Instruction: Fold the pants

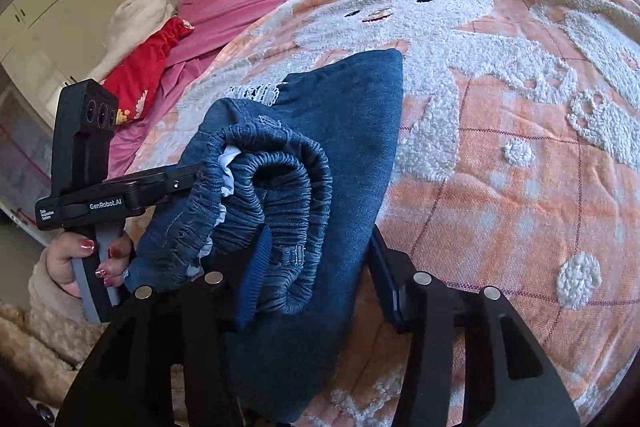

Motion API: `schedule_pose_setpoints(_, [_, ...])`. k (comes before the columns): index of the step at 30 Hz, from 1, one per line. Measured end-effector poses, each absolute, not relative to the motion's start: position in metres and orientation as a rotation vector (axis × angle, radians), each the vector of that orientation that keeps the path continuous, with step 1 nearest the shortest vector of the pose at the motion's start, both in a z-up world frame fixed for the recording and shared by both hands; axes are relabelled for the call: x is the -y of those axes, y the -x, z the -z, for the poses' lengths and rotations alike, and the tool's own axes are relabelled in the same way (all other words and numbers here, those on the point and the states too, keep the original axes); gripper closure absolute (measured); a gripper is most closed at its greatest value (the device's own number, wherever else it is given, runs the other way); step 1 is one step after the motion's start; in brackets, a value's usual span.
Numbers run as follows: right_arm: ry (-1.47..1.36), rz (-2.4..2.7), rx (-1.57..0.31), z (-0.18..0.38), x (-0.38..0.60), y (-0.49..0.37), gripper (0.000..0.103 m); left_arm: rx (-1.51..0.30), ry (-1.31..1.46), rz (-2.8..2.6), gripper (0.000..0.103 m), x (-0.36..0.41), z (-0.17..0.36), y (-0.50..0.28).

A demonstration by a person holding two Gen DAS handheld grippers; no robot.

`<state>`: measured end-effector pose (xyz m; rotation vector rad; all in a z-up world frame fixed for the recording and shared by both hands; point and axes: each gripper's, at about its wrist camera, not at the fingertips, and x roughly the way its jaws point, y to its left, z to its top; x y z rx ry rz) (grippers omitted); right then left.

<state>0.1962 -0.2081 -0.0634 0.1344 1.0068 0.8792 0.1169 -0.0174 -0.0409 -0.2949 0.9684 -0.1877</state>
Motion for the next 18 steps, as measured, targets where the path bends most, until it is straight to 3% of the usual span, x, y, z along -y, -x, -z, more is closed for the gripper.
schedule_pose_setpoints(6, [-0.142, -0.887, -1.004, 0.066, 0.204, -0.199, 0.055, -0.976, 0.312, 0.184, 0.046, 0.018, 0.042, -0.12])
schedule_pose_setpoints(8, [-0.135, -0.879, -0.995, 0.064, 0.202, -0.197, 0.058, -0.978, 0.302, 0.168, 0.054, 0.024, 0.039, -0.119])
schedule_pose_setpoints(9, [-0.137, -0.896, -0.987, 0.063, 0.2, -0.195, 0.069, -0.978, 0.284, 0.156, 0.055, 0.027, 0.038, -0.118])
schedule_pose_setpoints(12, [-0.103, -0.897, -0.954, 0.056, 0.194, -0.186, 0.076, -0.97, 0.251, 0.133, 0.059, 0.033, 0.034, -0.117])
schedule_pose_setpoints(18, [-0.052, -0.91, -0.872, 0.025, 0.186, -0.171, 0.08, -0.939, 0.291, 0.154, 0.063, 0.027, 0.018, -0.112])
